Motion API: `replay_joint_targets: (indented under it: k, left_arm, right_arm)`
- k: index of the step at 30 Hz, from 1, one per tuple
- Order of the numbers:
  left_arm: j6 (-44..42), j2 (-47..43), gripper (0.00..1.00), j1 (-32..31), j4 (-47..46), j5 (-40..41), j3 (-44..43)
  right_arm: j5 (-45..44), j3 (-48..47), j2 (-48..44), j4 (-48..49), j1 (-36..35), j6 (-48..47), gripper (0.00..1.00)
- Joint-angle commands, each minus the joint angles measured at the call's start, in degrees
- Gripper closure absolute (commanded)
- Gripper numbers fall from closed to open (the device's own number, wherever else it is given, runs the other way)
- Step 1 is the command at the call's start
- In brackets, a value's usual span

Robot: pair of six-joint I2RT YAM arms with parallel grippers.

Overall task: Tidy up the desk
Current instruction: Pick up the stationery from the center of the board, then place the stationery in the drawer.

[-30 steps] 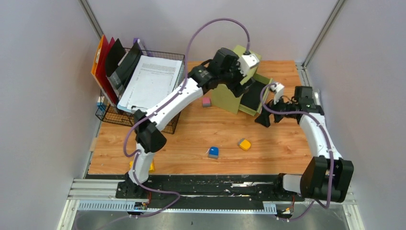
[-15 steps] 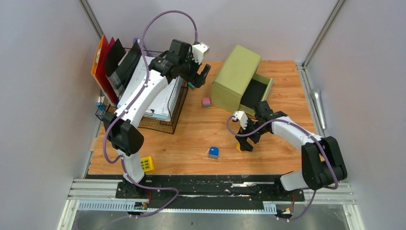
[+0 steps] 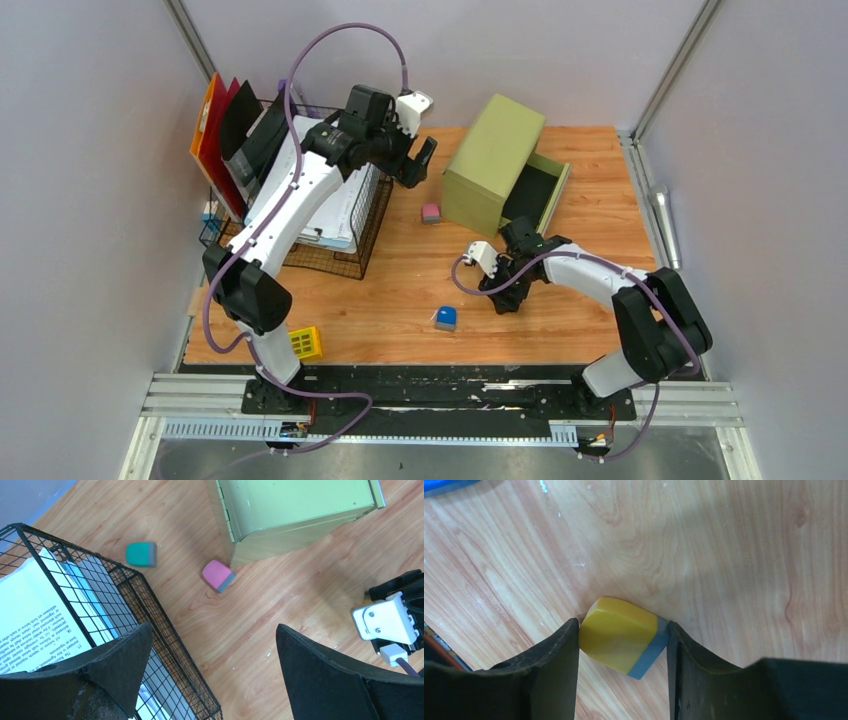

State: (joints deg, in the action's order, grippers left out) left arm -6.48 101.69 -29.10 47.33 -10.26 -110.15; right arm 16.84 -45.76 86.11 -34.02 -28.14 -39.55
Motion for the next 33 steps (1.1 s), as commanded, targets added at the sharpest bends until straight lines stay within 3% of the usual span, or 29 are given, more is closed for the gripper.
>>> replay_joint_targets:
  k: [1, 3, 6, 12, 19, 21, 25, 30, 33]
  left_arm:
    - [0.14, -3.12, 0.00, -0.08, -1.19, -0.40, -0.14]
    - [-0.48, -3.53, 0.00, -0.08, -1.11, 0.01, -0.14]
    - [-2.12, -4.38, 0.00, -0.08, -0.97, 1.33, -0.04]
    - [-3.47, -5.04, 0.00, -0.08, -1.45, 2.14, 0.81]
    - [-3.07, -5.59, 0.00, -0.03, -2.91, 0.16, 1.32]
    - [-2.90, -5.69, 0.00, -0.07, -3.34, -0.25, 1.40]
    - [-2.63, -5.99, 0.00, -0.08, -4.08, -0.75, 2.04]
    - [-3.05, -7.06, 0.00, -0.07, -4.79, 0.17, 3.28]
    - [-3.45, -7.64, 0.00, -0.08, -4.83, 0.82, 3.83]
  right_arm:
    - [-7.99, -1.00, 2.61, 1.02, -0.43, 1.93, 0.75]
    - [-9.22, -2.89, 1.22, -0.42, -0.07, 1.41, 0.87]
    - [-6.56, -8.53, -2.41, -5.08, 1.82, 1.23, 0.93]
    - [-3.92, -20.20, -5.85, -8.52, 8.94, 0.88, 0.92]
    - [-2.88, -31.37, 2.42, -5.02, 18.31, -1.00, 0.81]
    - [-2.44, -33.55, 5.41, -2.52, 20.20, -0.48, 0.73]
    - [0.42, -36.73, 9.94, 0.70, 21.74, 2.27, 0.46]
    - [0.38, -36.81, 10.10, 3.54, 21.73, 5.17, 0.38]
    - [1.54, -35.28, 6.72, 3.96, 21.77, 7.10, 0.17]
